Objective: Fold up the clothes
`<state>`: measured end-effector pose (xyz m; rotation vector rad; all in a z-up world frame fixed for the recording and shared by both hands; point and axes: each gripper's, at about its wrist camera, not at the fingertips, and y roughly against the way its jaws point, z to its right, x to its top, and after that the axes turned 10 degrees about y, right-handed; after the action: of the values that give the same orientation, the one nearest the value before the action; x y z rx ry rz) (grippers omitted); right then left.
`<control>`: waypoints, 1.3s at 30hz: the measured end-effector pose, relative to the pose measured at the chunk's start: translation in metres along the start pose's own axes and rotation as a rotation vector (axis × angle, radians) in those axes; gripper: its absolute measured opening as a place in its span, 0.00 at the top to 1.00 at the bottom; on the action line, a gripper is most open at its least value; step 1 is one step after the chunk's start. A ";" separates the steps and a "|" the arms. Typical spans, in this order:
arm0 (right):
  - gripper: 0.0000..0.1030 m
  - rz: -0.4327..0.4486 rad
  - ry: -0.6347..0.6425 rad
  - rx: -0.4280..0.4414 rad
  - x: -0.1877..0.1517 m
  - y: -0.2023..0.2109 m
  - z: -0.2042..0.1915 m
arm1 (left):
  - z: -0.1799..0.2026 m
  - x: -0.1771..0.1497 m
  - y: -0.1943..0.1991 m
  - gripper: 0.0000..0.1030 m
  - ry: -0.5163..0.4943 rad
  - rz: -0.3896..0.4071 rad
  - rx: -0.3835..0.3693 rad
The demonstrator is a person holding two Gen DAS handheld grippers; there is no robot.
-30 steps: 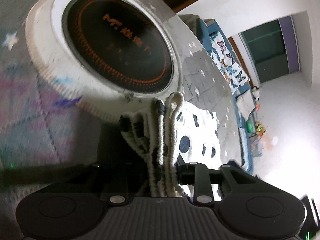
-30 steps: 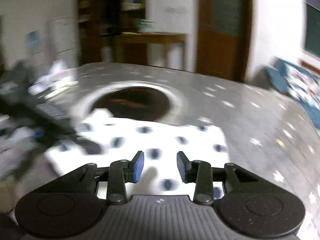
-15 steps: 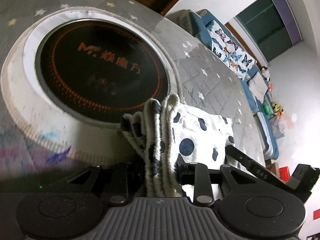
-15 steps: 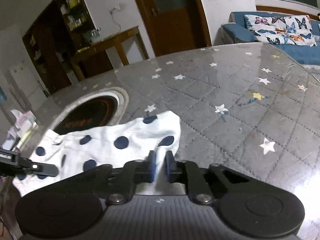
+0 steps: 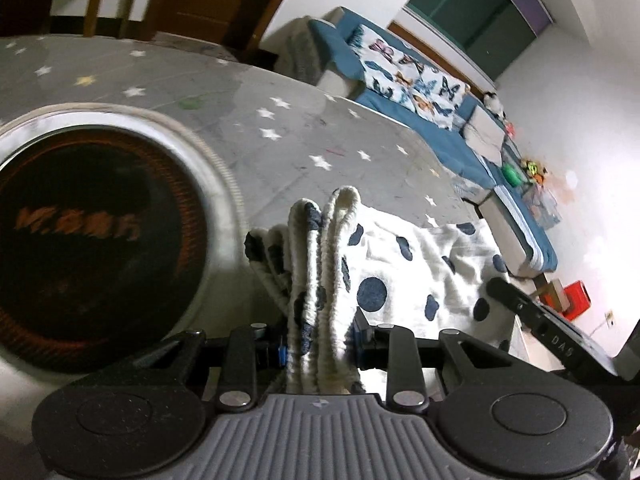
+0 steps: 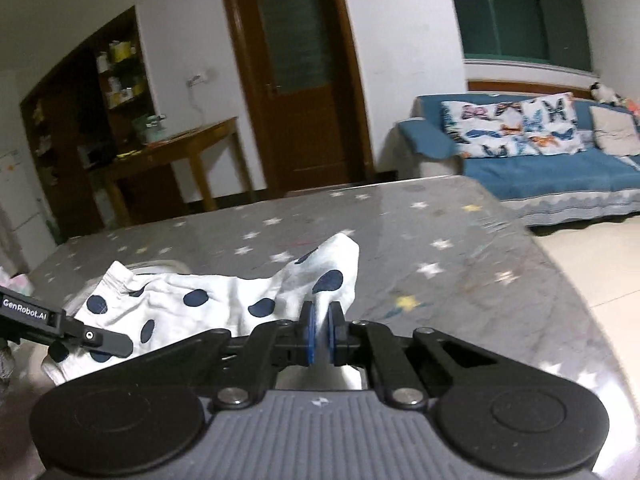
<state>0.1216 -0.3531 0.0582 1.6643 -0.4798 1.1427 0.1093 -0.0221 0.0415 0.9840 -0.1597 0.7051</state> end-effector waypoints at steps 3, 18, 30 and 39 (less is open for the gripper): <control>0.95 -0.004 -0.005 -0.042 0.003 -0.004 0.015 | 0.015 0.000 -0.019 0.70 -0.032 -0.016 0.001; 0.94 -0.123 -0.014 -0.112 -0.018 -0.055 0.036 | 0.027 -0.011 -0.051 0.66 -0.105 -0.033 0.063; 0.65 -0.092 0.007 -0.123 -0.012 -0.052 0.039 | 0.031 -0.002 -0.036 0.28 -0.147 0.044 0.108; 0.50 -0.100 0.006 -0.037 0.002 -0.071 0.031 | 0.046 0.013 -0.043 0.28 -0.206 0.110 0.150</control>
<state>0.1900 -0.3514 0.0222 1.6342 -0.4070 1.0586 0.1540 -0.0686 0.0428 1.1983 -0.3471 0.7232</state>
